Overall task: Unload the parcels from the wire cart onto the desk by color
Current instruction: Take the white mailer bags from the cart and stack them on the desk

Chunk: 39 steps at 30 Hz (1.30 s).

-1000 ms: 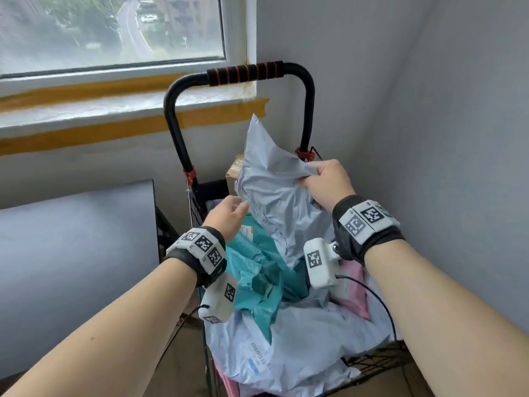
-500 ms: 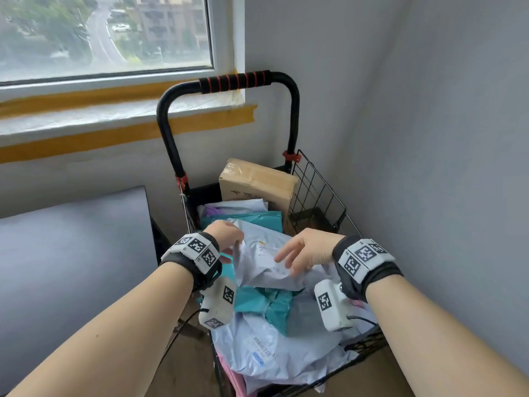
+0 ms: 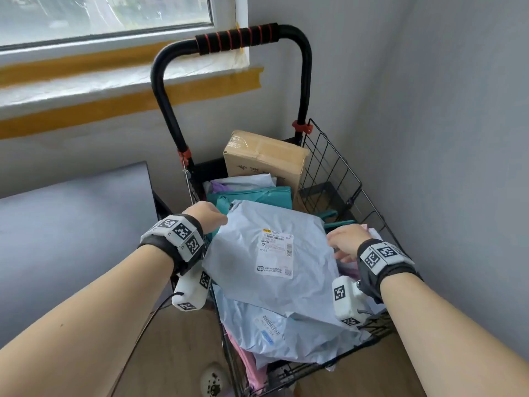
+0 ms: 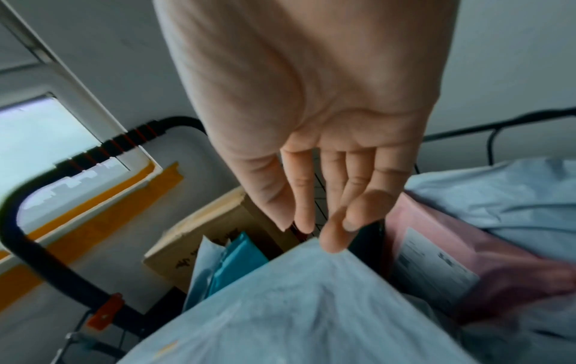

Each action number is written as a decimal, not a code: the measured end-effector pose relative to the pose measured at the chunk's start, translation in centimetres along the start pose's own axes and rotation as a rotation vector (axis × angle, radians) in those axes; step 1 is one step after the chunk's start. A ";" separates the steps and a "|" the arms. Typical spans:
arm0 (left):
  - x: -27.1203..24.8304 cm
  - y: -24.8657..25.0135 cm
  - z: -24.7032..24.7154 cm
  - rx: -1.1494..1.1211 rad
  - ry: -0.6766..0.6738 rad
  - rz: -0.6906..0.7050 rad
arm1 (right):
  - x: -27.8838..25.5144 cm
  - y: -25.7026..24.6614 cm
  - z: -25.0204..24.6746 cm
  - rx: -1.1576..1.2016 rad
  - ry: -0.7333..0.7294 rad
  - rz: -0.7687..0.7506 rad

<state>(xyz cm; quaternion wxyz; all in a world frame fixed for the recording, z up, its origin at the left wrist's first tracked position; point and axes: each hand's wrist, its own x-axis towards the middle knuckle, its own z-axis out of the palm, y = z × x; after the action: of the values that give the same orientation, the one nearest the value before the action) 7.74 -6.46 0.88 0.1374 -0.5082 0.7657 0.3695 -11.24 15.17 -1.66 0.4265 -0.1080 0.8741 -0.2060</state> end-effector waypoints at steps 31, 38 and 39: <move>0.4 0.6 -1.1 -0.519 0.033 -0.039 | 3.9 -3.0 -0.8 0.378 -0.041 -0.172; -5.9 -3.3 -5.1 -0.702 0.276 -0.001 | -0.9 -9.2 1.5 0.448 -0.038 -0.399; -6.7 -4.1 -5.7 -0.723 0.303 0.007 | -1.8 -10.1 2.0 0.459 -0.040 -0.435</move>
<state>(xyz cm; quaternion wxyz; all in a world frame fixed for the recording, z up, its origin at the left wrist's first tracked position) 15.27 -6.80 7.03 -0.1661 -0.5701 0.5995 0.5366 -8.46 6.31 3.06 0.4027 -0.1975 0.7524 -0.4823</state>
